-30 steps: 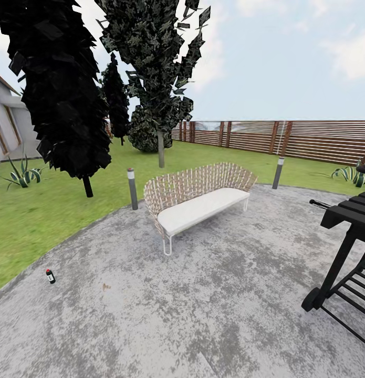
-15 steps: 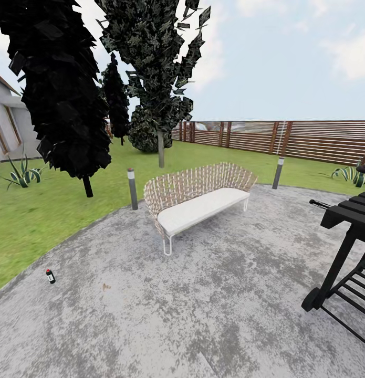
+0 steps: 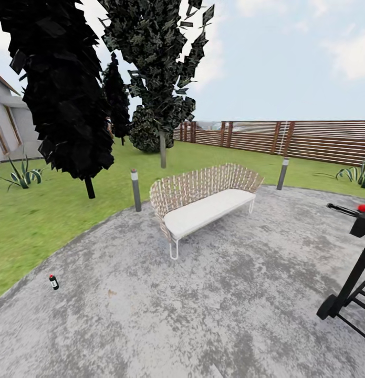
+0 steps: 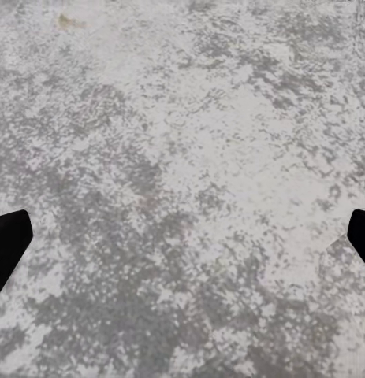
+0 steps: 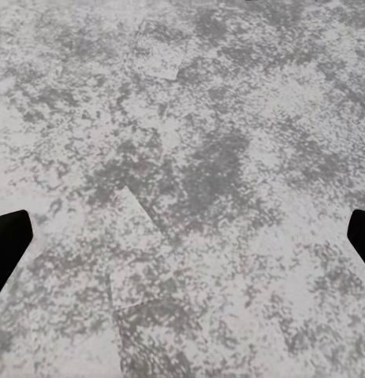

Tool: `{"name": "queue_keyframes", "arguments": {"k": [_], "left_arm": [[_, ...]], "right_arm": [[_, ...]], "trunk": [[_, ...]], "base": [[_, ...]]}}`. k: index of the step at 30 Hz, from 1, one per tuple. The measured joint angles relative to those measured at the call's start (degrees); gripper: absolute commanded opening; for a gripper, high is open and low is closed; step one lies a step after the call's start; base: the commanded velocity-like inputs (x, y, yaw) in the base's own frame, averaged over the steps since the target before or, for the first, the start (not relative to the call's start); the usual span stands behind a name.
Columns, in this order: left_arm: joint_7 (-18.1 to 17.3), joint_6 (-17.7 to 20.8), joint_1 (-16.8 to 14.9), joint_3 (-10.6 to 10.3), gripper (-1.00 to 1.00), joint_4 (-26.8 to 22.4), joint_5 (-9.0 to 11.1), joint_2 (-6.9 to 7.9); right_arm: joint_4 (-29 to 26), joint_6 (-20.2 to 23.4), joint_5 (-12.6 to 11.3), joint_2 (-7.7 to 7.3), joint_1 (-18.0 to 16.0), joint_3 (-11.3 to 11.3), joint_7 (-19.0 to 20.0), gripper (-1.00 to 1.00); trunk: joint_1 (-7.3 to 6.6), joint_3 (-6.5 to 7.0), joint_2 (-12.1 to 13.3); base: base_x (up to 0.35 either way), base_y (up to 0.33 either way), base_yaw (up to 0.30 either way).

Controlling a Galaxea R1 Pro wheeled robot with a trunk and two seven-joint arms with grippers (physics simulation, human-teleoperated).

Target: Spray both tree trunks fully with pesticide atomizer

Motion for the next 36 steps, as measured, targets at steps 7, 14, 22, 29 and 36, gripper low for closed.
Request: {"name": "queue_keyframes", "arguments": {"k": [7,14,22,29,36], "left_arm": [[0.07,0.04,0.00,0.06,1.00,0.04,0.01,0.10],[0.07,0.00,0.07,0.11,1.00,0.04,-0.11,0.17],[0.07,0.00,0.03,0.11,1.00,0.26,-0.12,0.17],[0.07,-0.03,0.04,0.72,1.00,0.30,-0.08,0.26],[0.07,-0.06,0.08,0.90,1.00,0.31,-0.16,0.26]], "right_arm": [[0.00,0.00,0.08,0.00,0.00,-0.06,-0.20,1.00],[0.04,0.00,0.09,0.00,0.00,-0.06,-0.26,1.00],[3.71,-0.08,0.01,0.00,0.00,-0.06,-0.27,1.00],[4.03,-0.14,0.00,0.00,0.00,-0.06,-0.27,1.00],[4.12,-0.22,0.00,0.00,0.00,-0.06,-0.24,1.00]], "trunk": [[0.00,0.00,0.00],[0.00,-0.02,0.00],[0.00,-0.27,0.00],[0.00,-0.48,0.00],[0.00,-0.49,0.00]], "base": [[0.173,0.294,0.066],[0.191,0.296,0.256],[0.232,0.281,0.271],[0.242,0.259,0.151],[0.244,0.252,0.004]]}}
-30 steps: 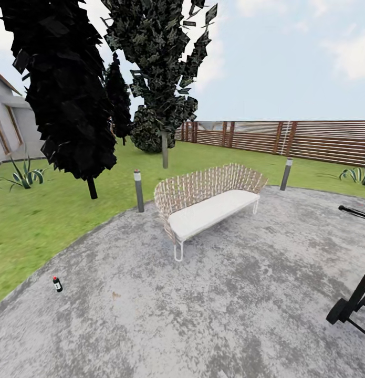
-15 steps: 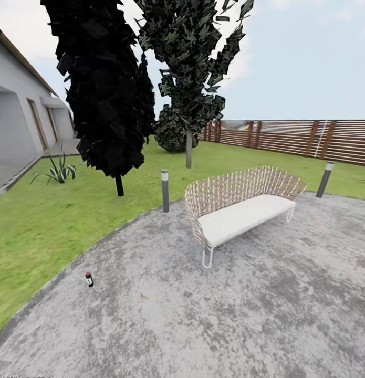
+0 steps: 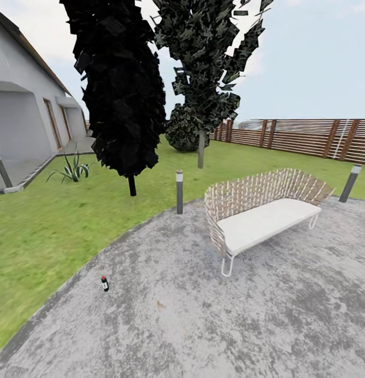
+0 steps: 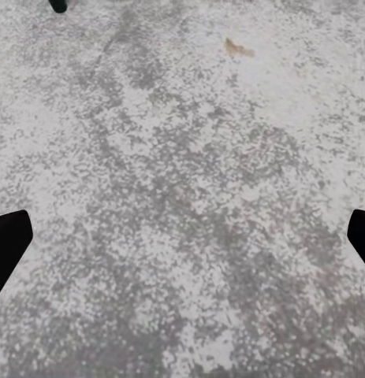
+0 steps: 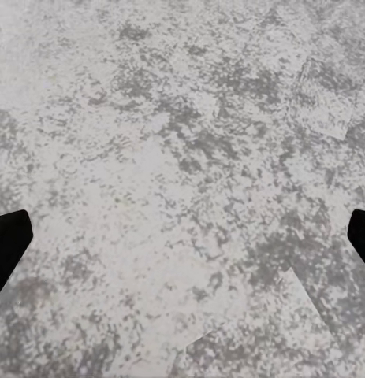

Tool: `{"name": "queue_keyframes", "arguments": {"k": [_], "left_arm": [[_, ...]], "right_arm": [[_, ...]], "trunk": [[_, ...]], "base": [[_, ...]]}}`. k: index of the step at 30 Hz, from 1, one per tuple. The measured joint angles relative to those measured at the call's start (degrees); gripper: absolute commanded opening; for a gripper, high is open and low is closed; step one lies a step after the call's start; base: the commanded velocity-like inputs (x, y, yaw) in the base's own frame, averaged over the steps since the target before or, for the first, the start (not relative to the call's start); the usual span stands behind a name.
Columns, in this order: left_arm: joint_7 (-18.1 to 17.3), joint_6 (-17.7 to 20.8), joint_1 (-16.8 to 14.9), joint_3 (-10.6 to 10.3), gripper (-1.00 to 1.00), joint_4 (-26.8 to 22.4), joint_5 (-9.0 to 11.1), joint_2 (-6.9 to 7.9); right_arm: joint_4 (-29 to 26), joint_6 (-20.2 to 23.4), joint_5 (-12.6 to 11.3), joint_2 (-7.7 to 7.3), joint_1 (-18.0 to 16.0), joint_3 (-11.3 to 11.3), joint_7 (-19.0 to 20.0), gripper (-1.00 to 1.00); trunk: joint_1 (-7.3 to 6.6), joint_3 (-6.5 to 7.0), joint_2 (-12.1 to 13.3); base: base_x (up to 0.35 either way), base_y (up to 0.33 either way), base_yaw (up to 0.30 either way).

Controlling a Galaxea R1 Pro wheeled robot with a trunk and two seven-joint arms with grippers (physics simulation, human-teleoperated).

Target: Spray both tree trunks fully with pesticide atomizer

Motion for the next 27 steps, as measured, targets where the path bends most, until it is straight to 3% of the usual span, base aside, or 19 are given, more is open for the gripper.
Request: {"name": "queue_keyframes", "arguments": {"k": [27], "left_arm": [[0.00,-0.03,-0.08,0.00,1.00,0.00,0.17,0.00]], "right_arm": [[0.02,0.04,-0.01,0.00,0.00,0.00,0.06,1.00]], "trunk": [[0.00,0.00,0.00]], "base": [[0.238,0.266,0.000]]}}
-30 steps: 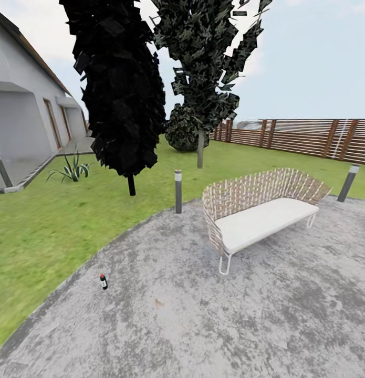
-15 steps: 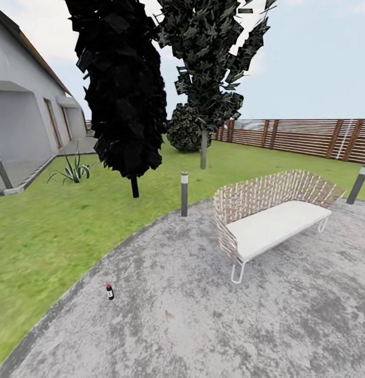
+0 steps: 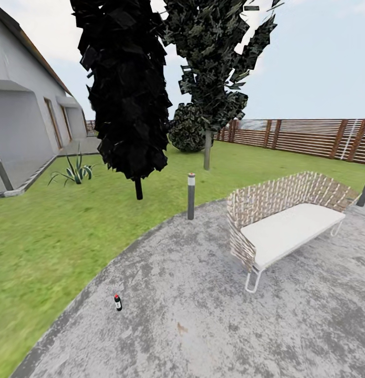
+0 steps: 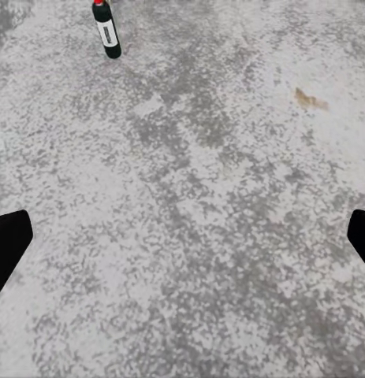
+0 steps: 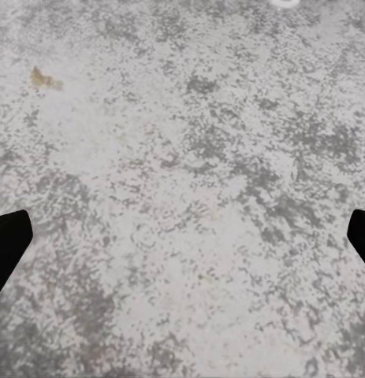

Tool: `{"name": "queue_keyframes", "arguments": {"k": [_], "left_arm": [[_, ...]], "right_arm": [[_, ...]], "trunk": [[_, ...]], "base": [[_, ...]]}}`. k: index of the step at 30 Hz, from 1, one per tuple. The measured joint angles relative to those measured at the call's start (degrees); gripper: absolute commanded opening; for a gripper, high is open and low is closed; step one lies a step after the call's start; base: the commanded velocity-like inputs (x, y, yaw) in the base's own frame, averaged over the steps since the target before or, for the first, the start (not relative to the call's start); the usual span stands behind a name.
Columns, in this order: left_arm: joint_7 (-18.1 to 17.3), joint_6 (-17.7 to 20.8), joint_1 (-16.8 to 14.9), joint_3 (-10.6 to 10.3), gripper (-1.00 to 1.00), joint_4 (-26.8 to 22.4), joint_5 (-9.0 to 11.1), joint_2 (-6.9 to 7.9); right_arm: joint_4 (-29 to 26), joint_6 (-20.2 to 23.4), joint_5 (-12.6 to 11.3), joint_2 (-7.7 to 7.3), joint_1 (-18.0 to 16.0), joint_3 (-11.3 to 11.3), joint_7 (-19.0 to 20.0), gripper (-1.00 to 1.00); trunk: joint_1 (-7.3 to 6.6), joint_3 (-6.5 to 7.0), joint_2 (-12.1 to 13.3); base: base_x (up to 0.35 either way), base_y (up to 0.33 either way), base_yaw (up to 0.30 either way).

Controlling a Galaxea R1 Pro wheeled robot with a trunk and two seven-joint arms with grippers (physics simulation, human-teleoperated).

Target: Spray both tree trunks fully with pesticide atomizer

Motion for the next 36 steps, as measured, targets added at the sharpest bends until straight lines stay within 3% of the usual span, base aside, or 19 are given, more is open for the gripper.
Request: {"name": "queue_keyframes", "arguments": {"k": [28,36], "left_arm": [[0.00,0.00,0.00,0.00,1.00,0.00,-0.09,0.00],[0.00,0.01,0.00,0.00,1.00,0.00,-0.09,0.00]], "right_arm": [[0.00,0.00,0.01,0.00,0.00,0.00,0.08,1.00],[0.00,0.00,0.01,0.00,0.00,0.00,0.09,1.00]], "trunk": [[0.00,0.00,0.00],[0.00,0.00,0.00]], "base": [[0.232,0.281,-0.001],[0.233,0.281,-0.111]]}}
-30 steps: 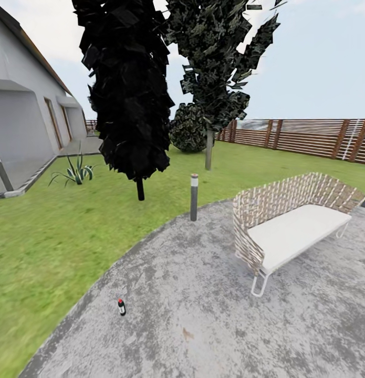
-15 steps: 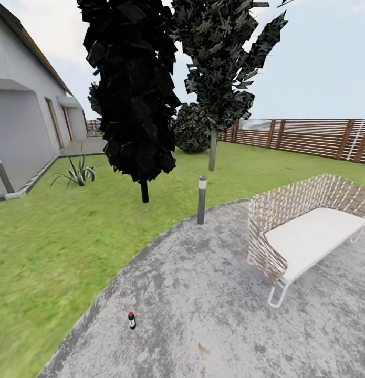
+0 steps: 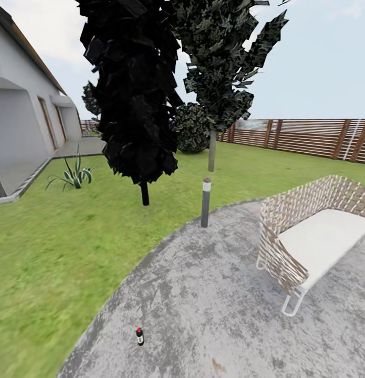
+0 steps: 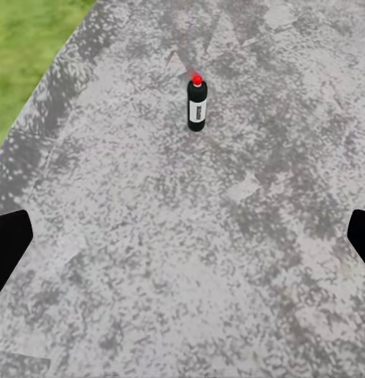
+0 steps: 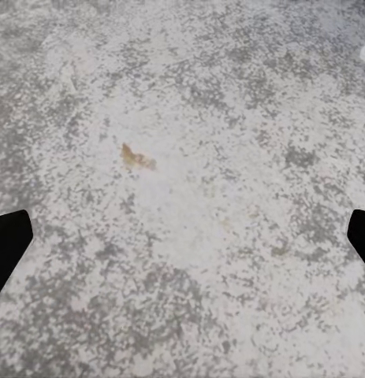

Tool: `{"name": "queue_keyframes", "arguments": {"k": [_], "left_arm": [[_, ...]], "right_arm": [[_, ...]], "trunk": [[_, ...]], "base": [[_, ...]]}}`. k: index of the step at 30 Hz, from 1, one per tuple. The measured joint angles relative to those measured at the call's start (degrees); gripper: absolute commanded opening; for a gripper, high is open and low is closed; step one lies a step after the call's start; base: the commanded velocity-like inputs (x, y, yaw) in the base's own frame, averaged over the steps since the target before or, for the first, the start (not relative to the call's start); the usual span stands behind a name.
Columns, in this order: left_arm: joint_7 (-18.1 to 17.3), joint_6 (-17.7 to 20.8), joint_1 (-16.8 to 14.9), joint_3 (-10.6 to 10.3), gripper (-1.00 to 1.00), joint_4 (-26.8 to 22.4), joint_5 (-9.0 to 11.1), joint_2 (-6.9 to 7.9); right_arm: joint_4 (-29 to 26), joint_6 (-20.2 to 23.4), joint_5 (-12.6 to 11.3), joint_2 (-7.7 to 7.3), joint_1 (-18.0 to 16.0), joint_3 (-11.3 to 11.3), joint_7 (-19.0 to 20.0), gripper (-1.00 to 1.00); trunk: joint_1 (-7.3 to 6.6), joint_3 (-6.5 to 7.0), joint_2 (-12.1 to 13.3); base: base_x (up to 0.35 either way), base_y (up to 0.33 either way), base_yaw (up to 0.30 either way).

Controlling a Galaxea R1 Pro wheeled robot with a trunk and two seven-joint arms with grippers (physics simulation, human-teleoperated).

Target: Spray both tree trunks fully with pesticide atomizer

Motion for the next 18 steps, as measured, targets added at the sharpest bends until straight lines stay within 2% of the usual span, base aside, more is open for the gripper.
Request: {"name": "queue_keyframes", "arguments": {"k": [7,13,18], "left_arm": [[0.00,0.00,0.00,0.00,1.00,0.00,0.00,-0.03],[0.00,-0.01,0.00,0.00,1.00,0.00,-0.06,-0.08],[0.00,-0.01,0.00,-0.05,1.00,0.00,-0.08,-0.09]], "right_arm": [[0.00,0.00,0.00,0.00,0.00,0.00,0.00,1.00],[0.00,0.00,0.00,0.00,0.00,0.00,0.00,1.00],[0.00,0.00,0.00,0.00,0.00,0.00,0.00,1.00]], "trunk": [[0.00,0.00,0.00],[0.00,0.00,0.00],[0.00,0.00,0.00]], "base": [[0.248,0.233,-0.118],[0.300,0.026,-0.010],[0.311,-0.080,-0.001]]}}
